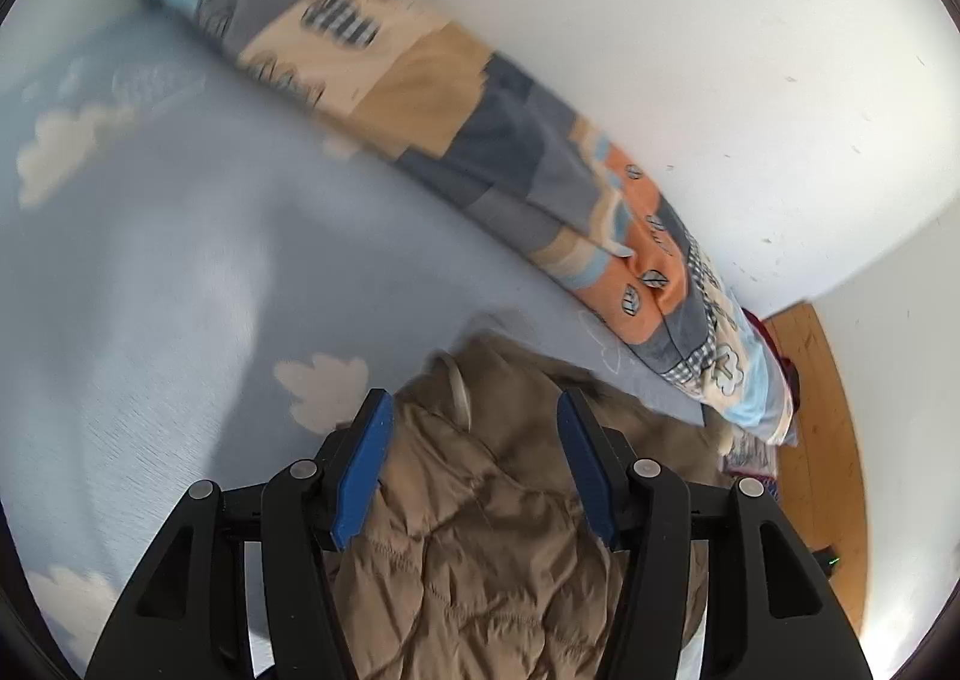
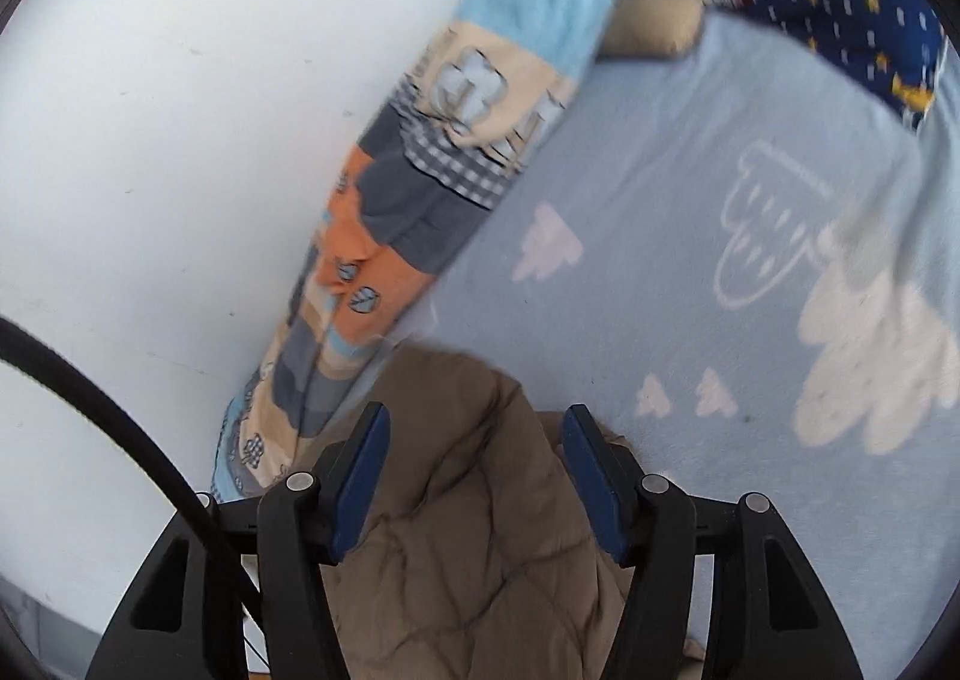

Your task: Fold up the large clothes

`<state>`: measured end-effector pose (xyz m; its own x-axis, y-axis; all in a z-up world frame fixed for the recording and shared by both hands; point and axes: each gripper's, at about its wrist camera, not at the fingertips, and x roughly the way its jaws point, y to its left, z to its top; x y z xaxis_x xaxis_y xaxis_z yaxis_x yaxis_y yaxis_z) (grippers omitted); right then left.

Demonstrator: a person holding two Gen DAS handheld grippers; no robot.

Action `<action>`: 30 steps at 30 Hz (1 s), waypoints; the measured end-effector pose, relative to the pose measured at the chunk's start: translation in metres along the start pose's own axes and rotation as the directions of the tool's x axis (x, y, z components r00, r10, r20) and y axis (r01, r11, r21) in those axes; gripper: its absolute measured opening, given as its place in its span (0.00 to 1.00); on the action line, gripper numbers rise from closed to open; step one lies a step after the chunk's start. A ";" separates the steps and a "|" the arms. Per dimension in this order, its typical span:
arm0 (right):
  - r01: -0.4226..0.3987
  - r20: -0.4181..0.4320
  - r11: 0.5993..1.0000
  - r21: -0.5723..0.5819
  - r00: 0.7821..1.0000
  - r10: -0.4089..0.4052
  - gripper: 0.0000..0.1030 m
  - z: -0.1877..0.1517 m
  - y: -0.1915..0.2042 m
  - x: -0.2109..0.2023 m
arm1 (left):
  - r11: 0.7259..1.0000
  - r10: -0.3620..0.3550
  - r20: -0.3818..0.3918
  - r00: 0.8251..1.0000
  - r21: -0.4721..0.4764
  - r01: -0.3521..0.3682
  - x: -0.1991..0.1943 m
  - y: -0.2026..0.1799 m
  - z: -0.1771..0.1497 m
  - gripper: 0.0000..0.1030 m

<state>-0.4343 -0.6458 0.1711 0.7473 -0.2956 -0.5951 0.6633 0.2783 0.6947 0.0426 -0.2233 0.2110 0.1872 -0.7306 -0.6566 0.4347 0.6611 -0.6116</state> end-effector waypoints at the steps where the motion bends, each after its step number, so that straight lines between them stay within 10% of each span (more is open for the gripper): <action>1: -0.005 0.004 0.999 -0.044 1.000 0.006 0.63 -0.003 0.010 -0.007 | 0.997 0.024 0.018 1.000 0.072 -0.026 -0.008 -0.015 -0.004 0.53; 8: -0.003 -0.057 0.889 -0.457 0.998 -0.026 0.41 -0.067 0.115 -0.012 | 0.884 0.019 -0.006 1.000 0.467 -0.014 -0.005 -0.126 -0.078 0.59; 14: 0.028 -0.088 0.714 -0.699 0.988 -0.125 0.29 -0.151 0.172 0.039 | 0.798 0.026 -0.037 0.999 0.603 0.002 0.050 -0.186 -0.142 0.59; 17: 0.050 -0.086 0.686 -0.726 0.983 -0.163 0.28 -0.170 0.172 0.069 | 0.777 0.141 -0.062 0.988 0.625 -0.072 0.101 -0.188 -0.156 0.58; 22: 0.099 -0.132 0.666 -0.739 0.948 -0.288 0.26 -0.171 0.139 0.117 | 0.781 0.263 -0.123 0.957 0.609 -0.136 0.161 -0.158 -0.162 0.63; 30: 0.100 -0.164 0.667 -0.738 0.933 -0.321 0.26 -0.176 0.108 0.152 | 0.802 0.229 -0.099 0.968 0.583 -0.130 0.194 -0.130 -0.167 0.71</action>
<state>-0.2417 -0.5003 0.0846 0.4906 -0.2151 -0.8444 0.5461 0.8310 0.1056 -0.1251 -0.4226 0.0896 0.1938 -0.5396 -0.8193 0.8376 0.5258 -0.1481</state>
